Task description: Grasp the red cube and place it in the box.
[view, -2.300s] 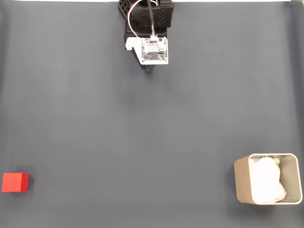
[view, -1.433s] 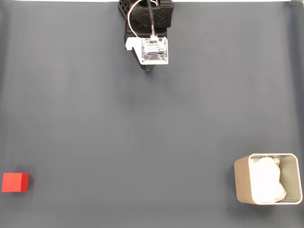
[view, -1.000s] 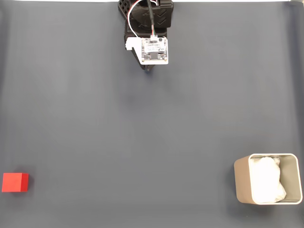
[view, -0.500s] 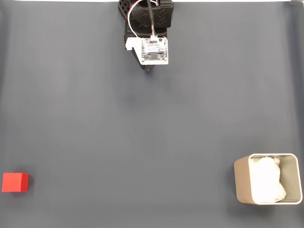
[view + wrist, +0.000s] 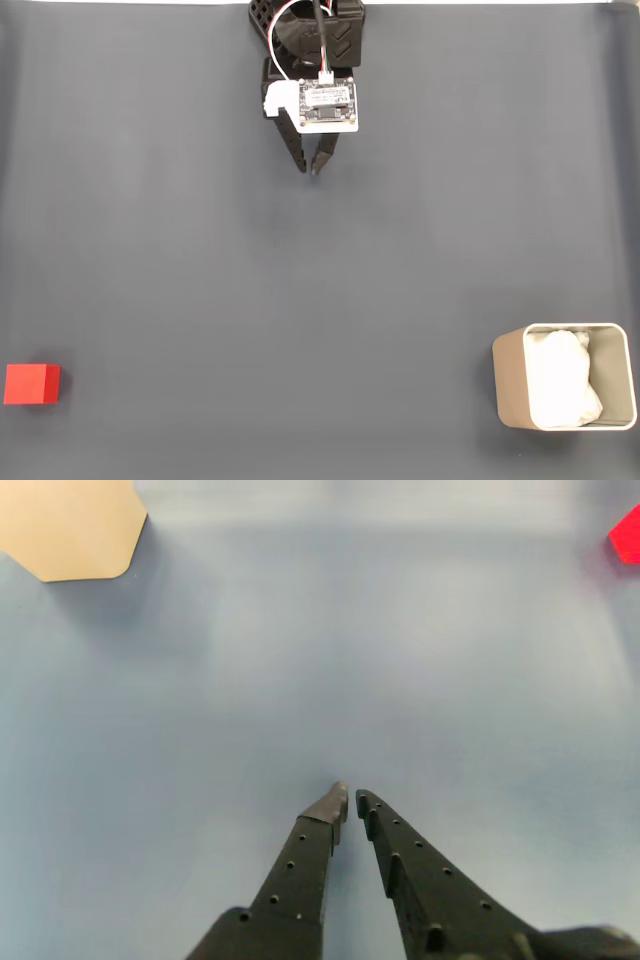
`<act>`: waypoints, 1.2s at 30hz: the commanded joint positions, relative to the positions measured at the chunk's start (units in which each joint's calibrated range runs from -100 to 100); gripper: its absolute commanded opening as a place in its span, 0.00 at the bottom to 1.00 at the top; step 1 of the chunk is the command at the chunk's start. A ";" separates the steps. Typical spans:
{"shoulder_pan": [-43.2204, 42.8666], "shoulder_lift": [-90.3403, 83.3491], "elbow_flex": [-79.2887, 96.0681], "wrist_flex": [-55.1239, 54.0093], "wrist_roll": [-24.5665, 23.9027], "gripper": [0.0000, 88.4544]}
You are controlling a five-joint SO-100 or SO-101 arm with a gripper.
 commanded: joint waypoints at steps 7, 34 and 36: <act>-0.42 6.32 -10.24 -11.32 0.54 0.00; 7.25 41.85 -51.76 -13.37 0.15 0.00; 8.67 44.45 -54.59 -13.37 0.15 0.00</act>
